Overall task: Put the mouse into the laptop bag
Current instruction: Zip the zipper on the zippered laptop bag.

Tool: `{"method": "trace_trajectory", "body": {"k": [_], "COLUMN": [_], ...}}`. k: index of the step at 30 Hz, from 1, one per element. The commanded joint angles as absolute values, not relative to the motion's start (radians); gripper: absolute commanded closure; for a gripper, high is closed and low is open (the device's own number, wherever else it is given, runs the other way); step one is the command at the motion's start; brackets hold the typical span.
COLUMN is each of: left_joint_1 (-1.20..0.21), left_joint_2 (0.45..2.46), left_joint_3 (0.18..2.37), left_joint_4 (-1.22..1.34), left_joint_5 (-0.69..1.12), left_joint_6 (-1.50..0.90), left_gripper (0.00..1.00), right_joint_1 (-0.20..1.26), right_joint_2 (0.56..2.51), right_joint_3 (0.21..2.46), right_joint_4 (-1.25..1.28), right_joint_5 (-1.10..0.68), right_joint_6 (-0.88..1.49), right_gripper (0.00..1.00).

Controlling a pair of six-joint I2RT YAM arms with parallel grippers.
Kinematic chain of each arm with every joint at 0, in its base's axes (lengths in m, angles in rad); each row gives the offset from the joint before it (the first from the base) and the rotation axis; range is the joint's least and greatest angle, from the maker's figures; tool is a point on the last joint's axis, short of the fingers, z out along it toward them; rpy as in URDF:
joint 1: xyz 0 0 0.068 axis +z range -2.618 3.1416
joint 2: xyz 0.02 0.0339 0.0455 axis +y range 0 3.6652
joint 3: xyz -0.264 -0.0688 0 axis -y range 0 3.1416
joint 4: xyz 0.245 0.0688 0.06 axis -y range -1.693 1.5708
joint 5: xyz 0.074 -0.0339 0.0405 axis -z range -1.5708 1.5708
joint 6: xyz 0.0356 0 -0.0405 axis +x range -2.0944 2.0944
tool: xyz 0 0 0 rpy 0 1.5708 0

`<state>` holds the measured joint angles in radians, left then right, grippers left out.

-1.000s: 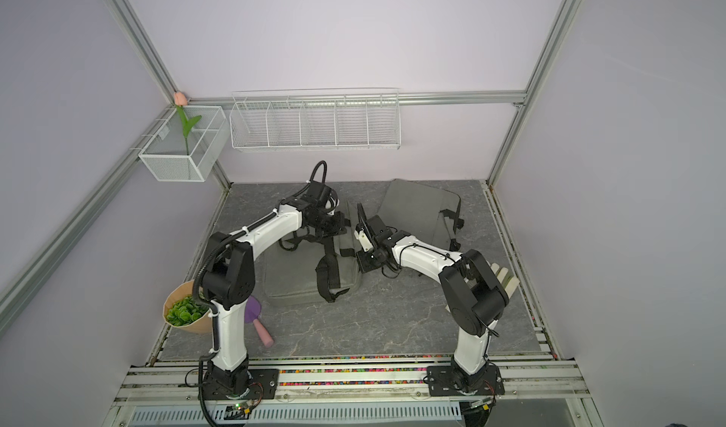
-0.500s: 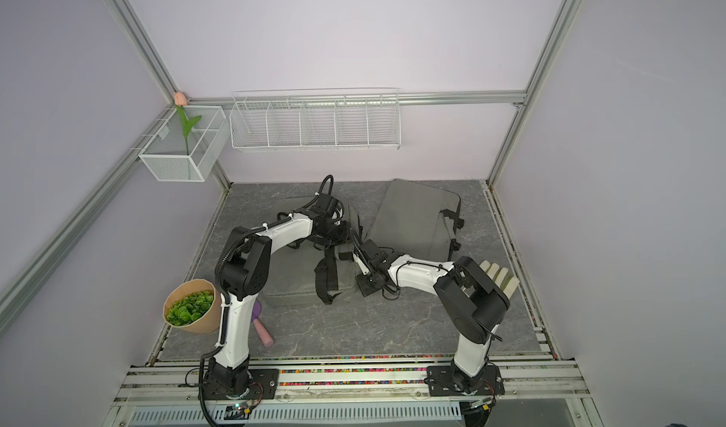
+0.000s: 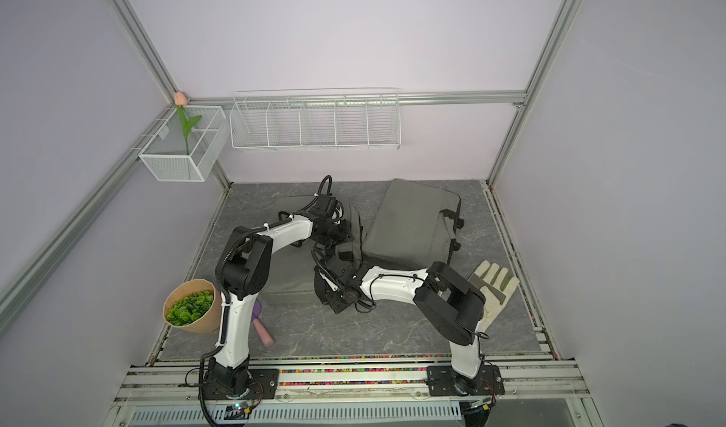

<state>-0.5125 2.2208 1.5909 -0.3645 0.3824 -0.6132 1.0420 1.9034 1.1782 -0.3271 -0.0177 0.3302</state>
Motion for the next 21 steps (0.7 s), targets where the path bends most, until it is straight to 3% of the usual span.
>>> {"method": "trace_trajectory", "body": {"k": [1,11,21], "left_joint_1": [-0.503,-0.500,-0.517], "left_joint_2": [2.332,2.295,2.005], "left_joint_3": [1.532,1.558,1.554], "left_joint_4": [-0.352,-0.392,-0.492], "left_joint_5": [0.322,0.325,0.365], "left_joint_6": [-0.612,-0.592,-0.564], "left_gripper": [1.00,1.00,1.00], "right_joint_1": [1.105,1.105,0.991], "right_joint_2": [1.944,1.856,1.693], "right_joint_3": [1.216,1.142,1.020], "right_joint_4": [-0.296,-0.279,-0.278], "right_joint_5": [-0.075,-0.036,-0.057], "right_joint_6": [0.333,0.354,0.367], "right_gripper": [0.93,0.93,0.93]}}
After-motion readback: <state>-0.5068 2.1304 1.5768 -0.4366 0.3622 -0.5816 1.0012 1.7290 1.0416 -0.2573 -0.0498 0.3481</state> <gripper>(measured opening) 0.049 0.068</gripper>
